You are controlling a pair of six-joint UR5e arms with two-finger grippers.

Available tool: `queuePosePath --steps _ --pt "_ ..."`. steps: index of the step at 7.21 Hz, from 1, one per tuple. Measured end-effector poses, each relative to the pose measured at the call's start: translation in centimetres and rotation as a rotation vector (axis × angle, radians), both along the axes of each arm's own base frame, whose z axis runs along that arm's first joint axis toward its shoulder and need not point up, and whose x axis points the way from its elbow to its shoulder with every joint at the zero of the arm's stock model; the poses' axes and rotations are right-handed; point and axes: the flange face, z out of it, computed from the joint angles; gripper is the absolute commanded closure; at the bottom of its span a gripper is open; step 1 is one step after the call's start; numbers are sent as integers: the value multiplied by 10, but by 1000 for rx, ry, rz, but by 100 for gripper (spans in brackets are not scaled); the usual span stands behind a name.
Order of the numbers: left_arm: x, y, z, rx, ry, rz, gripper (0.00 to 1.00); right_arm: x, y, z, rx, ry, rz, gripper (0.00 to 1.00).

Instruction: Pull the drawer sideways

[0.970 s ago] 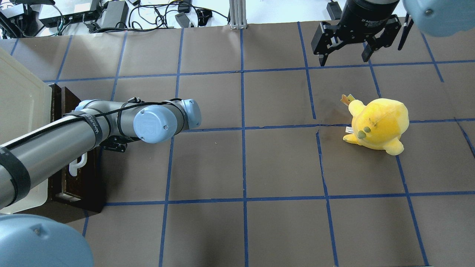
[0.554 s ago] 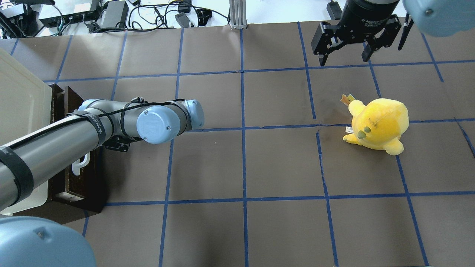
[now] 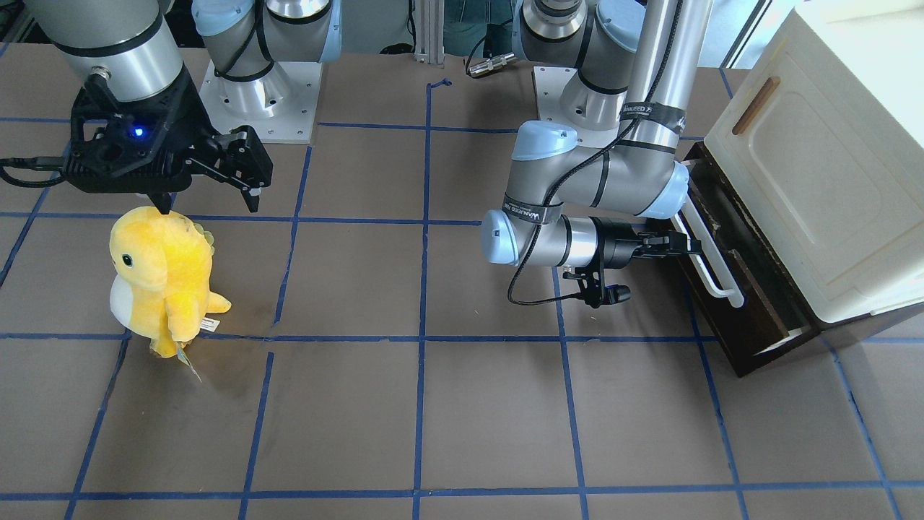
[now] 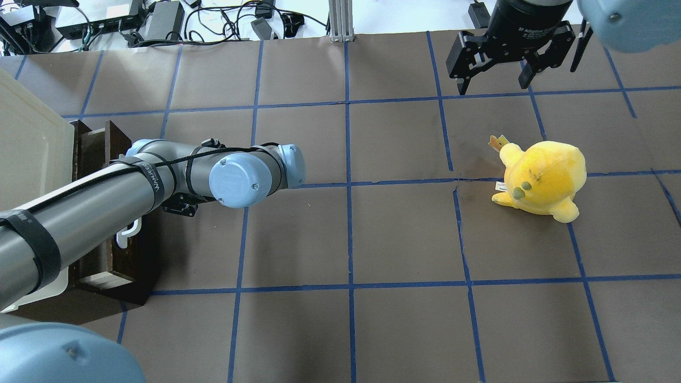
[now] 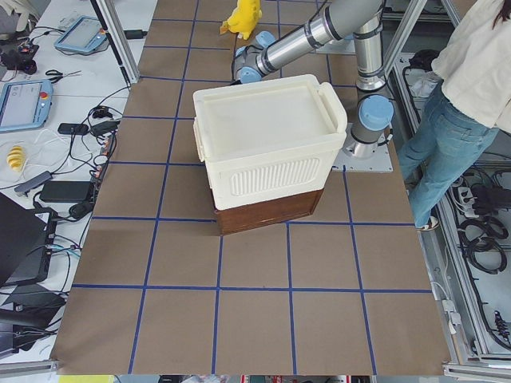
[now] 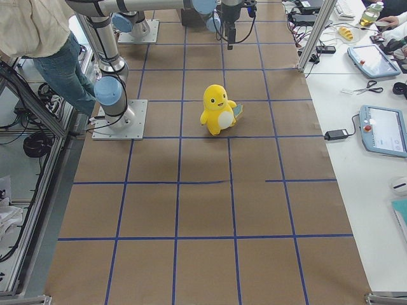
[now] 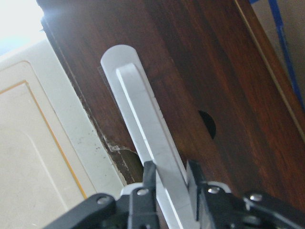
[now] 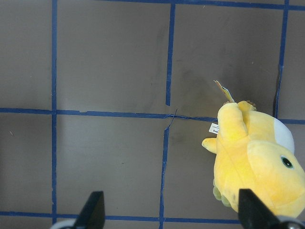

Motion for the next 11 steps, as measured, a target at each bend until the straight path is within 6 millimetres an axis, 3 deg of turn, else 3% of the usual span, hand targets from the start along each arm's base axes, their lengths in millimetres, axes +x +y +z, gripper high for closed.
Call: queuePosePath --steps 10,11 --pt "-38 11 2 5 11 -70 85 0 0 0 0 0 0 0" --pt "-38 12 2 5 12 -70 60 0 0 0 0 0 0 0"
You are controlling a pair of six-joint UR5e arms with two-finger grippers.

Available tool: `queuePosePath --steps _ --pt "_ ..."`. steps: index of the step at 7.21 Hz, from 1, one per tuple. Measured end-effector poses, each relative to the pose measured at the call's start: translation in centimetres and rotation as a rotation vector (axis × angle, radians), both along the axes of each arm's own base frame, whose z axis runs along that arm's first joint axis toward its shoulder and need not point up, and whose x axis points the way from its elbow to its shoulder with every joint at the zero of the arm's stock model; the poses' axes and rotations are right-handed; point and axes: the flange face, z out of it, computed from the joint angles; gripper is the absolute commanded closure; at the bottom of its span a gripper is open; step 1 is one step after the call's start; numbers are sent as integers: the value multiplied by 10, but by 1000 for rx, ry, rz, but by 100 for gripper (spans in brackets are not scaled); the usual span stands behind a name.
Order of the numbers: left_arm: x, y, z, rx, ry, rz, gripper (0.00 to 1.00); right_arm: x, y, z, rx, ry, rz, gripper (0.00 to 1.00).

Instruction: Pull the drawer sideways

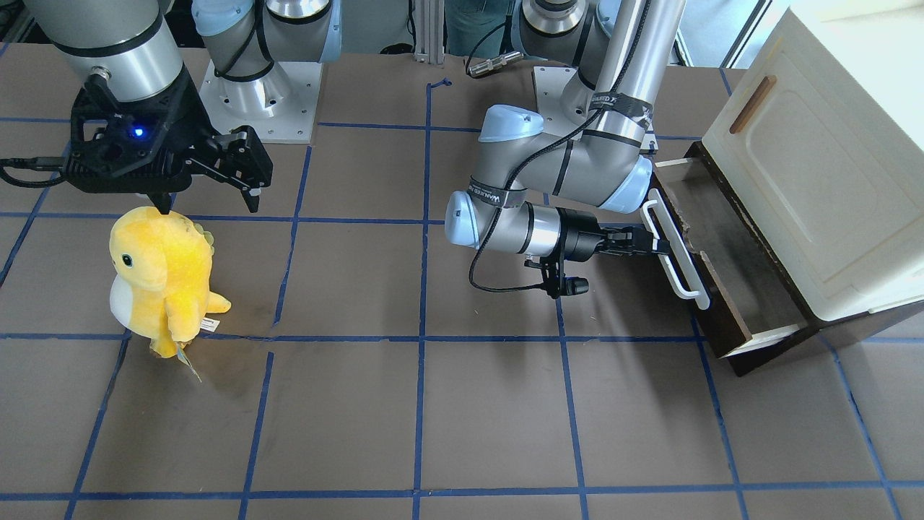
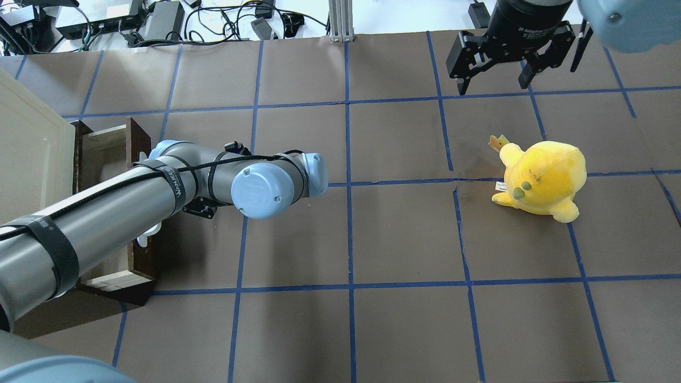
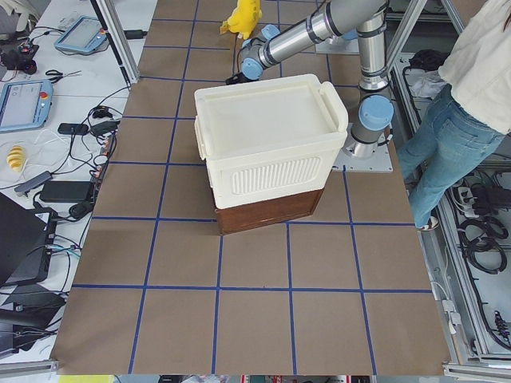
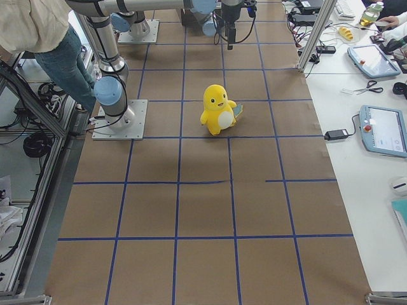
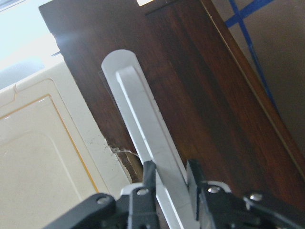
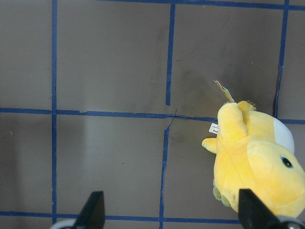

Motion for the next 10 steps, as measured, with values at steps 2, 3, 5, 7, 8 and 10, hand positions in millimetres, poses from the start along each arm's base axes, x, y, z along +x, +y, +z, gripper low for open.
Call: queuePosePath --steps 2,3,5,7,8,10 --pt "-1 -1 3 -1 0 -4 0 0 0 0 0 0 0 0" --pt "-1 -1 6 0 3 -3 0 0 0 0 0 0 1 0" --pt "-2 -2 14 -13 19 8 0 0 0 0 0 0 0 0" --pt "-22 -12 52 -35 159 89 0 0 0 0 0 0 0 0" --pt "-38 -18 85 -11 279 121 0 0 0 0 0 0 0 0" --pt "-54 -12 150 17 530 172 0 0 0 0 0 0 0 0"
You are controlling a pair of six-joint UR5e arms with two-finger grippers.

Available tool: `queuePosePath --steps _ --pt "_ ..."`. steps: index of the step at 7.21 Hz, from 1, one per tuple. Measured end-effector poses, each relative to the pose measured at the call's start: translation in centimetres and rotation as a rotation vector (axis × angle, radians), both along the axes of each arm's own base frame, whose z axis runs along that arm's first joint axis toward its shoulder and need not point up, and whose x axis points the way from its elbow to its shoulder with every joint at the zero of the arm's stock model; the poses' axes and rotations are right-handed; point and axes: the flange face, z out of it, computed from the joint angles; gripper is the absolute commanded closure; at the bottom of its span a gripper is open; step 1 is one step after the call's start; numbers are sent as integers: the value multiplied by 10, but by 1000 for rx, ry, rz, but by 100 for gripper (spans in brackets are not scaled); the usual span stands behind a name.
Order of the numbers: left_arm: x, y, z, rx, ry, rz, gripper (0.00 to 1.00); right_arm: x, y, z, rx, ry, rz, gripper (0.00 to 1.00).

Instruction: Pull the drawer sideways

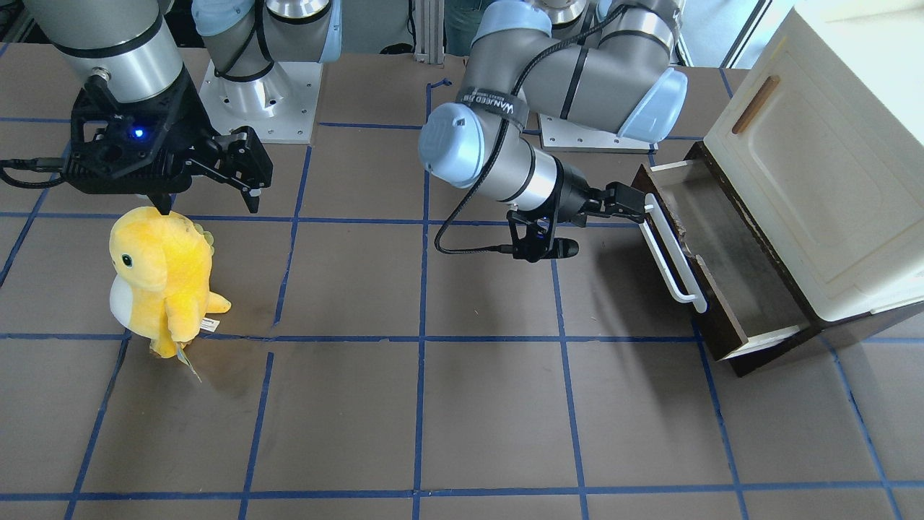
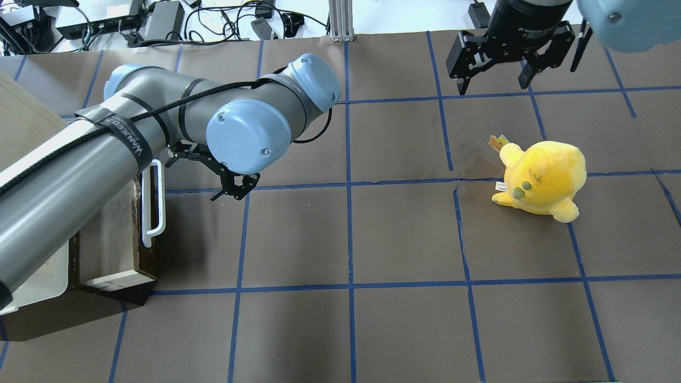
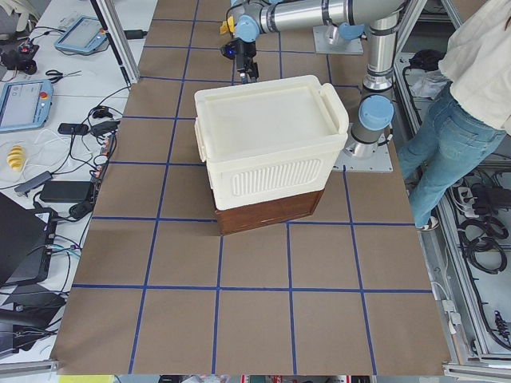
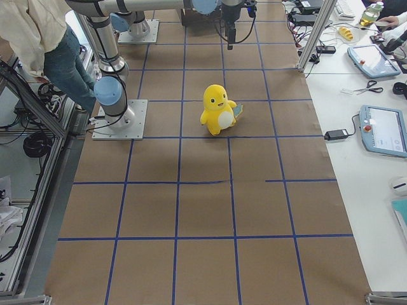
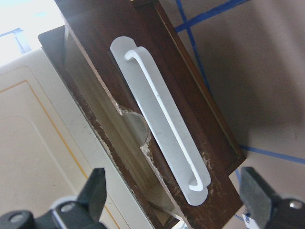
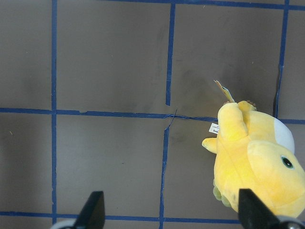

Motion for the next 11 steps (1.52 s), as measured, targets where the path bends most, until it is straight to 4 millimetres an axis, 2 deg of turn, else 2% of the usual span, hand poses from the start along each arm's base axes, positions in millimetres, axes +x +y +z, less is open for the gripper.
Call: queuePosePath --steps 3,4,5,7,9,11 --pt "-9 36 74 -22 341 55 0 0 0 0 0 0 0 0" --pt "-7 45 89 -30 415 67 0 0 0 0 0 0 0 0" --pt "5 45 101 -40 486 103 0 0 0 0 0 0 0 0" --pt "34 30 121 -122 625 181 0 0 0 0 0 0 0 0" --pt "51 9 136 -245 742 214 0 0 0 0 0 0 1 0" --pt "64 5 143 -276 784 245 0 0 0 0 0 0 1 0"
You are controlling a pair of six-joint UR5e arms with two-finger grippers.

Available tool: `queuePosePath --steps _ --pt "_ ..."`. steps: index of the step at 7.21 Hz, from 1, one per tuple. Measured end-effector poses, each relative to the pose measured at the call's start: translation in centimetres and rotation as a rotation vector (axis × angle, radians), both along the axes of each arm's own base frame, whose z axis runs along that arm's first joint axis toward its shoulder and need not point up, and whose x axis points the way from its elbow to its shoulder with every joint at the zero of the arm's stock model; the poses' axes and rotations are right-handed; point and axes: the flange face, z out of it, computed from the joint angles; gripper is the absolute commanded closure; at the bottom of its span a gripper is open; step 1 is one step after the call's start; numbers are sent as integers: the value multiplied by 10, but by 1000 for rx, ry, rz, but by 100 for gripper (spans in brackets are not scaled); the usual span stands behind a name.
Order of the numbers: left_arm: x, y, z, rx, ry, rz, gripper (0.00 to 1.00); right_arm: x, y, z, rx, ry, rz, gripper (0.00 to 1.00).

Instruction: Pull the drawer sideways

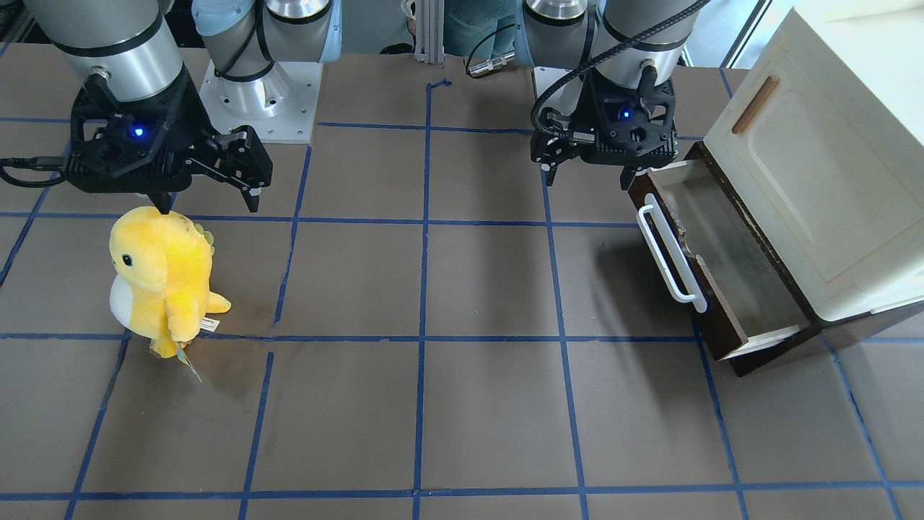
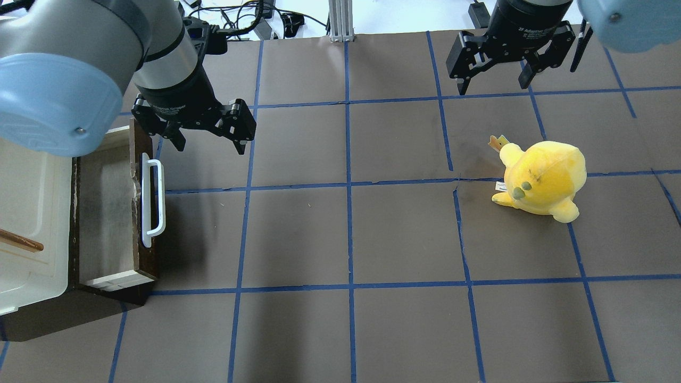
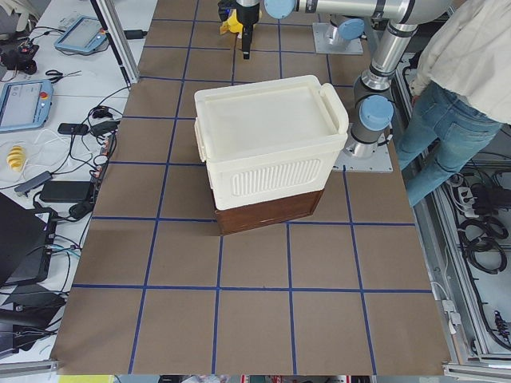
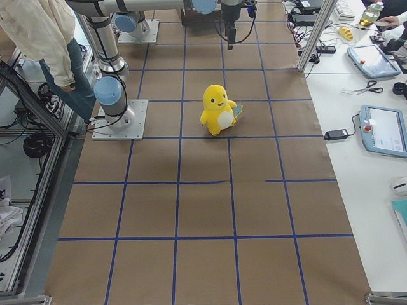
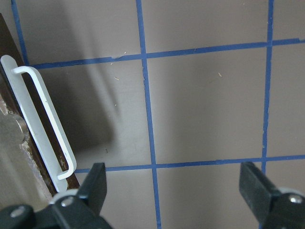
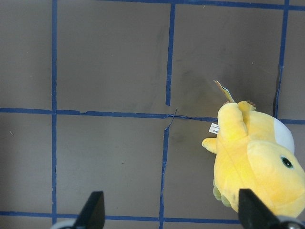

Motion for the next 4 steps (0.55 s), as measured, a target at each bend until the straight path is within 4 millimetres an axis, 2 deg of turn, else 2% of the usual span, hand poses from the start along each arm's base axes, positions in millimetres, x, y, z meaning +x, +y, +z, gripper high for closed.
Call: queuePosePath --steps 4 --pt "6 3 1 1 11 14 0 0 0 0 0 0 0 0"
